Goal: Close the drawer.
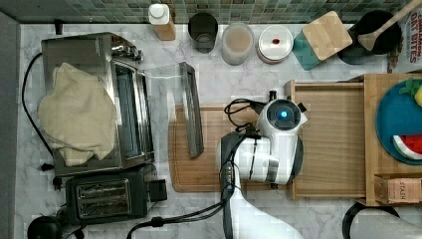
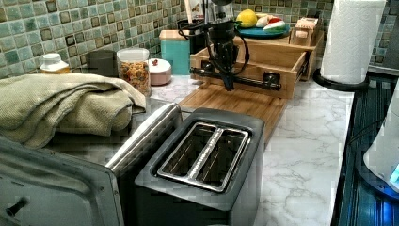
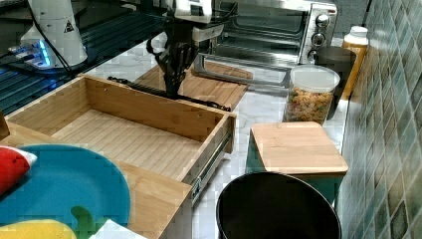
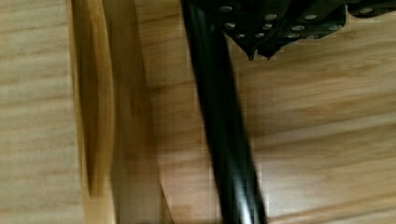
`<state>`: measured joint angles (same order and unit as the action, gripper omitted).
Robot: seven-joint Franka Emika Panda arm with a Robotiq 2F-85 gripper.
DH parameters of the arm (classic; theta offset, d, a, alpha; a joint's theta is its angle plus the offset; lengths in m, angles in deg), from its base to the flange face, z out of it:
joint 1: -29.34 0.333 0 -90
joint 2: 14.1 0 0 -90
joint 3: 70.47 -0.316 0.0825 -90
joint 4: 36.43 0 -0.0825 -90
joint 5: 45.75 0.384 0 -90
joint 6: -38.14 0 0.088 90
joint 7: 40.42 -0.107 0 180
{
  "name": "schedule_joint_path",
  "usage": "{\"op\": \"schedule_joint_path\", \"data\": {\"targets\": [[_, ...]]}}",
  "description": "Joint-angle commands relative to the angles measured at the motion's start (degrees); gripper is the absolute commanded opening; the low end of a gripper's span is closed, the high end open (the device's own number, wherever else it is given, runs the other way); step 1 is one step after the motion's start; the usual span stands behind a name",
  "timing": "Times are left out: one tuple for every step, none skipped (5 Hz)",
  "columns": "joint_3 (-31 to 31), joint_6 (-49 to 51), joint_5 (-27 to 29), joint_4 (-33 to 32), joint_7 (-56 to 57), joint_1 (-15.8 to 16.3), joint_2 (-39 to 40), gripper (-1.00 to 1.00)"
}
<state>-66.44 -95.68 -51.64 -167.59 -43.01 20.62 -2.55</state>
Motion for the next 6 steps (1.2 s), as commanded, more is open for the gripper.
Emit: {"op": "schedule_joint_path", "data": {"targets": [[2.8,-17.1,-7.3,-8.6,2.7,-2.2,-7.1,-1.00],[3.5,-18.1,-6.5,-8.5,7.6,-4.3,-7.1,-1.00],[5.2,-17.0,-5.2,-6.7,13.7,-6.3,-6.9,-1.00],[6.3,-14.6,-0.7,-3.8,20.6,-9.5,-6.2,-1.00],[8.0,-18.9,6.0,-4.2,27.1,-12.3,-6.8,-1.00],[11.4,-16.1,4.8,-0.7,29.3,-13.1,-6.1,-1.00]]}}
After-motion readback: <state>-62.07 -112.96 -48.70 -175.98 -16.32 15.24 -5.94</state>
